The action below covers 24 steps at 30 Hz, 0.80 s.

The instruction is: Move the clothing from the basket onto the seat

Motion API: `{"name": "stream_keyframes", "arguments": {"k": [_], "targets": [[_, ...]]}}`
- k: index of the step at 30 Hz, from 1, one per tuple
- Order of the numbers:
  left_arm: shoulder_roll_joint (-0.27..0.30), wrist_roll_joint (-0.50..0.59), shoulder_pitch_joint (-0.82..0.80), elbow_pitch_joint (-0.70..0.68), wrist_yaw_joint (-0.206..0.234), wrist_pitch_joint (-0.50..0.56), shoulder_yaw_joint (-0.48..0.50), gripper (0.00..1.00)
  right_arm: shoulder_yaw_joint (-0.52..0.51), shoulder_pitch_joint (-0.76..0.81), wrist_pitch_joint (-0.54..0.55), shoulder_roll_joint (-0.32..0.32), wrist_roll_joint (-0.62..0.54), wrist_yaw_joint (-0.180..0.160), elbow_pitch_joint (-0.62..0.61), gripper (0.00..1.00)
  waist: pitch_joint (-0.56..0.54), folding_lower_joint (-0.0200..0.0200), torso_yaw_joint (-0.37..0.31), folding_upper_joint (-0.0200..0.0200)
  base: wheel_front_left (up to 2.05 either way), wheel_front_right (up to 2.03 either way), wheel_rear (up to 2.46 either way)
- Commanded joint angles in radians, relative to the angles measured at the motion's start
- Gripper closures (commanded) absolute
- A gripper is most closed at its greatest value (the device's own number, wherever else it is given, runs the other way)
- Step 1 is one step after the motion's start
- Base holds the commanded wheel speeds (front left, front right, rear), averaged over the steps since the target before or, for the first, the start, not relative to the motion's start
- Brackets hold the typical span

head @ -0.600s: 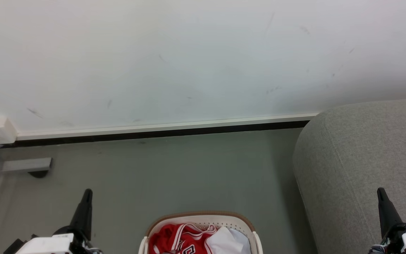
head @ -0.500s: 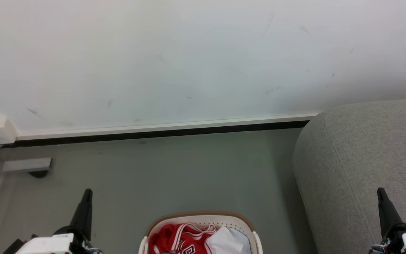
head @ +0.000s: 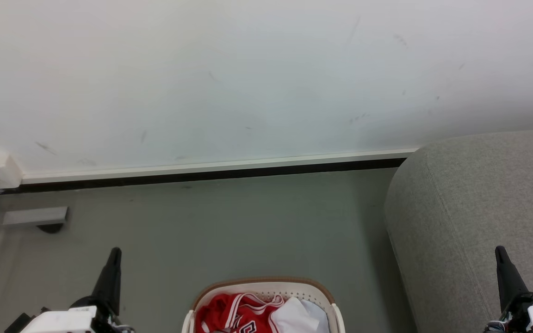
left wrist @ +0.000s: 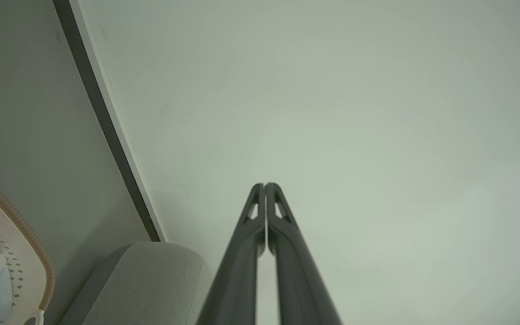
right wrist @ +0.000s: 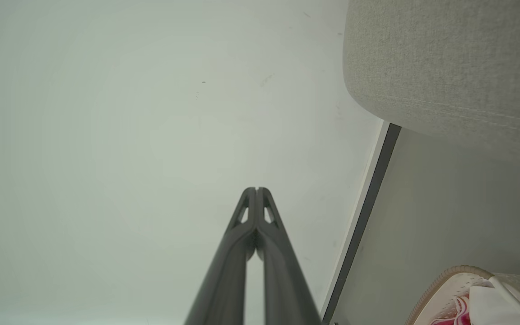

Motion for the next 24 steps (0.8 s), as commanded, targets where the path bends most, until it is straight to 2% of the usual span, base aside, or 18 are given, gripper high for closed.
{"name": "stream_keyframes", "arguments": {"k": [1, 8, 9, 17, 24], "targets": [[0.007, -0.014, -0.009, -0.003, -0.005, 0.003, 0.001, 1.00, -0.004, -0.013, 0.002, -0.008, 0.001, -0.002, -0.006, 1.00, 0.000, 0.0000, 0.000, 0.0000, 0.00, 0.00, 0.00], [0.007, -0.014, -0.009, -0.003, -0.005, 0.003, 0.001, 1.00, -0.004, -0.013, 0.002, -0.008, 0.001, -0.002, -0.006, 1.00, 0.000, 0.0000, 0.000, 0.0000, 0.00, 0.00, 0.00], [0.000, 0.001, 0.001, 0.002, 0.000, -0.001, 0.000, 0.00, 0.001, 0.001, -0.001, 0.001, 0.000, 0.000, 0.002, 0.00, 0.000, 0.0000, 0.000, 0.0000, 0.00, 0.00, 0.00], [-0.002, 0.017, 0.014, 0.013, 0.002, -0.036, -0.028, 0.00, 0.022, 0.017, -0.036, 0.003, -0.033, 0.000, 0.012, 0.00, 0.000, 0.0000, 0.003, 0.0000, 0.00, 0.00, 0.00], [-0.002, 0.071, 0.019, 0.013, 0.001, -0.070, -0.041, 0.00, 0.036, 0.023, -0.070, -0.001, -0.141, 0.000, 0.006, 0.00, 0.000, 0.0000, 0.006, 0.0000, 0.00, 0.00, 0.00]]}}
